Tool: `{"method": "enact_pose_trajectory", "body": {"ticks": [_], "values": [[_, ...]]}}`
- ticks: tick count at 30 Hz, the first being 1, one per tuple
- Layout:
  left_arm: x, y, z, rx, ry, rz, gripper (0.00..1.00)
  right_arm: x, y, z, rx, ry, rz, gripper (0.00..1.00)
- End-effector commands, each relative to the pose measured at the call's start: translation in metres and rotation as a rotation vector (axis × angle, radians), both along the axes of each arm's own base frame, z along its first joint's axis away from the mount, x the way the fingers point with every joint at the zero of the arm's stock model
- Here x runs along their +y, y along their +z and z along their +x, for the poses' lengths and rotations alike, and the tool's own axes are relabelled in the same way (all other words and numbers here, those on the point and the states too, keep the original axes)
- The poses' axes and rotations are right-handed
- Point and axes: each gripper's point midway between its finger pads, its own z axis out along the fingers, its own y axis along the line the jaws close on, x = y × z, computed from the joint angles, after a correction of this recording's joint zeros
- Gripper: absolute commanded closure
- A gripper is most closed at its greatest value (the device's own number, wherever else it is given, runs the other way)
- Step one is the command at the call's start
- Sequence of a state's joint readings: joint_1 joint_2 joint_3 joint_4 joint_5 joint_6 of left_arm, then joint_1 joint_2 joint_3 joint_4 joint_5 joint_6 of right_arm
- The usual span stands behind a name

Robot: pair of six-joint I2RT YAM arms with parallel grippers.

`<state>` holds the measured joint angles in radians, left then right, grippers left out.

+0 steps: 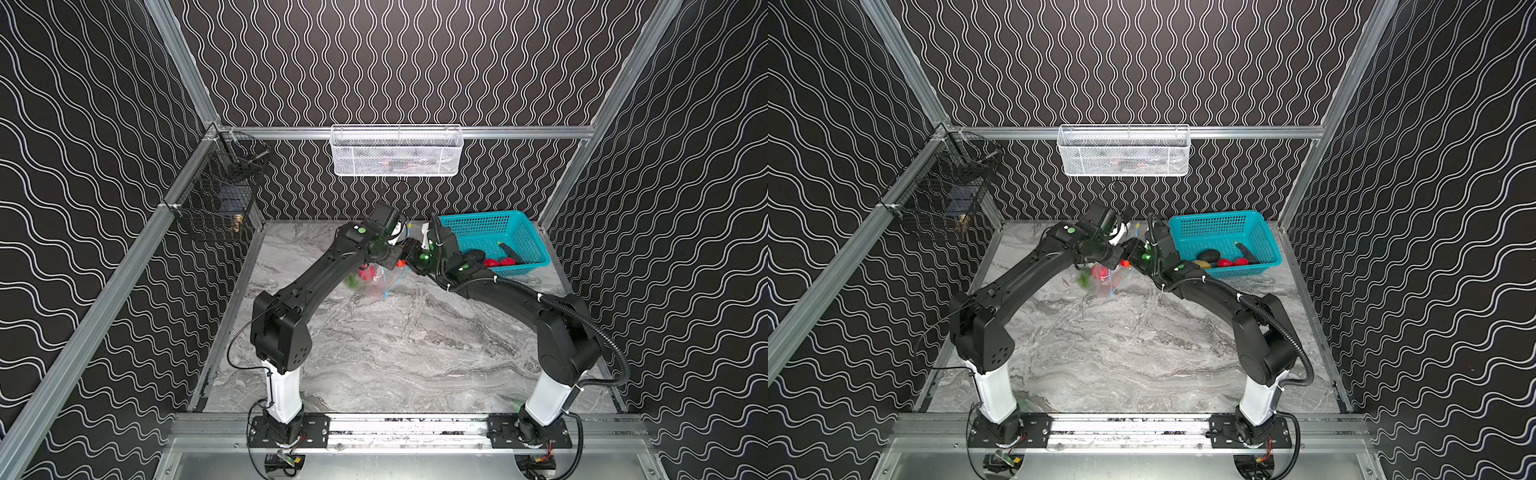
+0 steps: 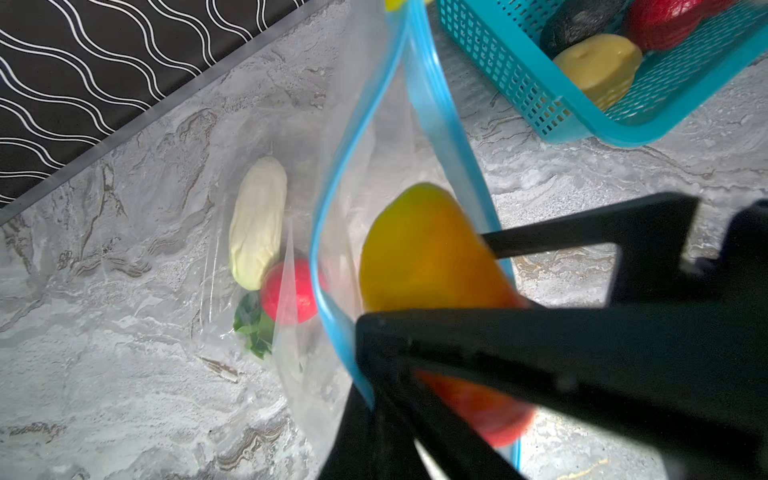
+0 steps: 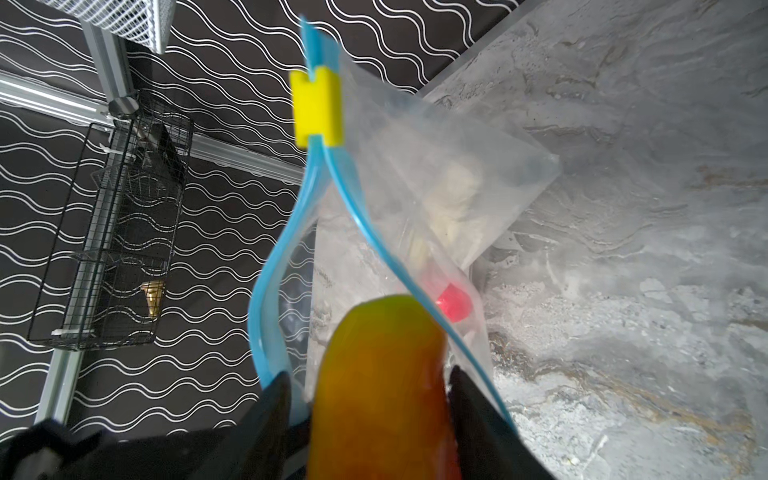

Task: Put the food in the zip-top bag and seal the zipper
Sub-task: 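Release the yellow-red pepper into the bag mouth with the right gripper, then withdraw the open right gripper from the bag back over the teal basket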

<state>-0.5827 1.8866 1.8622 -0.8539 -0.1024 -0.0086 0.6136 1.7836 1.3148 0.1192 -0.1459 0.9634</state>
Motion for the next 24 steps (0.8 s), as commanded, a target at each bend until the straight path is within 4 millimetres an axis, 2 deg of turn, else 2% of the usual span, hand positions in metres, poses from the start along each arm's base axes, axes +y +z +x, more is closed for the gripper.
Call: {"method": "enact_pose_trajectory", "body": {"ticks": [1,5,9,15,24], "values": [[-0.001,0.007,0.003,-0.017,0.012,-0.007,1.00,-0.004,-0.001,-0.002,0.013,-0.015,-0.028,0.31],[0.000,0.010,0.004,-0.026,0.015,-0.003,1.00,-0.007,0.002,-0.002,0.007,-0.020,-0.056,0.27],[0.002,0.011,0.007,-0.034,0.022,0.008,1.00,-0.008,0.017,-0.005,-0.033,-0.010,-0.041,0.27],[0.008,0.013,0.013,-0.060,0.051,0.037,1.00,-0.025,0.050,-0.009,-0.116,-0.048,-0.069,0.28],[0.008,0.008,0.014,-0.051,0.052,0.047,1.00,-0.062,0.060,-0.010,-0.142,-0.139,-0.158,0.25]]}}
